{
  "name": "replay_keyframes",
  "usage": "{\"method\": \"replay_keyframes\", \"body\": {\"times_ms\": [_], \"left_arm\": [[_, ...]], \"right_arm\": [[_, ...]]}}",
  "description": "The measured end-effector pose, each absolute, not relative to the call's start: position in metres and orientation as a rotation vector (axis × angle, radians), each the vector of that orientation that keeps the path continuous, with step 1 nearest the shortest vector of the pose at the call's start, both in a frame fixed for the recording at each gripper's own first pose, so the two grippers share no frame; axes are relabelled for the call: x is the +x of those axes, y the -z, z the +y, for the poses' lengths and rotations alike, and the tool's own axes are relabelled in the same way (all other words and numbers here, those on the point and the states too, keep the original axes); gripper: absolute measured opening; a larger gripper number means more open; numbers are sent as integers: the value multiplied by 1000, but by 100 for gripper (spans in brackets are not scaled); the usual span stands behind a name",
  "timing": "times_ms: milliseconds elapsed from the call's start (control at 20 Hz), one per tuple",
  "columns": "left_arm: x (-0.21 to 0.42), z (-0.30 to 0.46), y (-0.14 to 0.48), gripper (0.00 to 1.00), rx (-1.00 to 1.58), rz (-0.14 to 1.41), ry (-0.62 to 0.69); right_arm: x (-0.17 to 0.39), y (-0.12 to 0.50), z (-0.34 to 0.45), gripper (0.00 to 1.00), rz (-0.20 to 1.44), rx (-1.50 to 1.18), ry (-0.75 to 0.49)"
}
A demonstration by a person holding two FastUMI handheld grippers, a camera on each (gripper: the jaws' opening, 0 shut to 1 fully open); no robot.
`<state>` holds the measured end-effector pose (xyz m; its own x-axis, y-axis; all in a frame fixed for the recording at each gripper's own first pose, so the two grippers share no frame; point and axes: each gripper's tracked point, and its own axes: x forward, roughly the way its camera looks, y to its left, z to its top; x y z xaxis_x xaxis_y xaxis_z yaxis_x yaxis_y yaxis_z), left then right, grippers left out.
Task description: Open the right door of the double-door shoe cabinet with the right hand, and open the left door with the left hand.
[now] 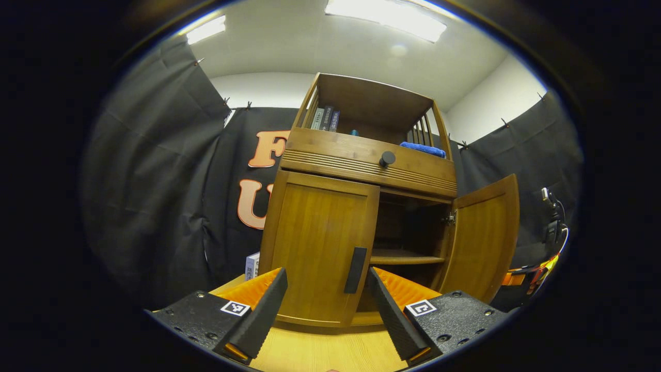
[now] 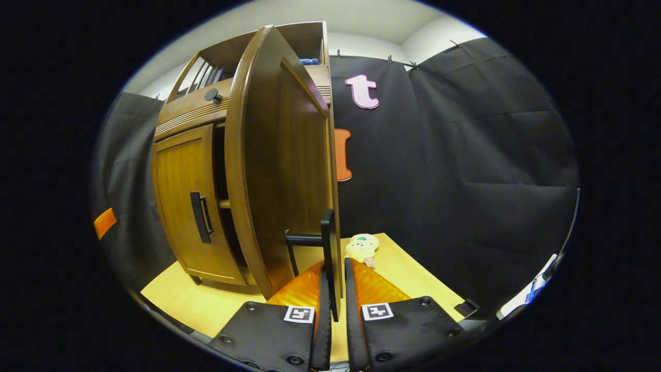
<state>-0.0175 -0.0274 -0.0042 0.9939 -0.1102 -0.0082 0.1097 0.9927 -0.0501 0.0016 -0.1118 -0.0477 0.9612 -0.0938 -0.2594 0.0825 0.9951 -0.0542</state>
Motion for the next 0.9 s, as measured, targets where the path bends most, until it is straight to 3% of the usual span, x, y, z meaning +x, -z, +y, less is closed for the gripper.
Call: {"method": "replay_keyframes", "body": {"times_ms": [150, 200, 250, 400, 450, 500, 550, 650, 700, 800, 900], "left_arm": [[-19, -20, 6, 91, -55, 9, 92], [-20, -18, 7, 91, -56, 11, 86], [-21, -15, 7, 91, -55, 12, 80], [-23, -6, 9, 91, -54, 13, 61], [-23, -4, 8, 91, -52, 13, 56], [-24, -1, 8, 91, -50, 14, 50], [-23, 2, 8, 91, -48, 15, 44], [-24, 7, 7, 91, -45, 13, 30], [-25, 10, 7, 98, -45, 12, 24], [-27, 13, 8, 94, -43, 15, 14], [-26, 16, 6, 91, -38, 13, 7]], "right_arm": [[2, 42, -130, 20, 278, -34, 34], [2, 42, -138, 9, 280, -31, 16], [2, 41, -145, 20, 282, -26, 1], [4, 40, -162, 20, 293, -20, -53], [5, 40, -166, 9, 297, -24, -70], [4, 41, -174, 21, 303, -31, -85], [5, 40, -182, 10, 302, -22, -97], [7, 38, -192, 34, 299, 3, -117], [7, 39, -192, 36, 299, 12, -130], [7, 39, -190, 38, 286, 19, -145], [0, 41, -188, 30, 283, 31, -147]]}}
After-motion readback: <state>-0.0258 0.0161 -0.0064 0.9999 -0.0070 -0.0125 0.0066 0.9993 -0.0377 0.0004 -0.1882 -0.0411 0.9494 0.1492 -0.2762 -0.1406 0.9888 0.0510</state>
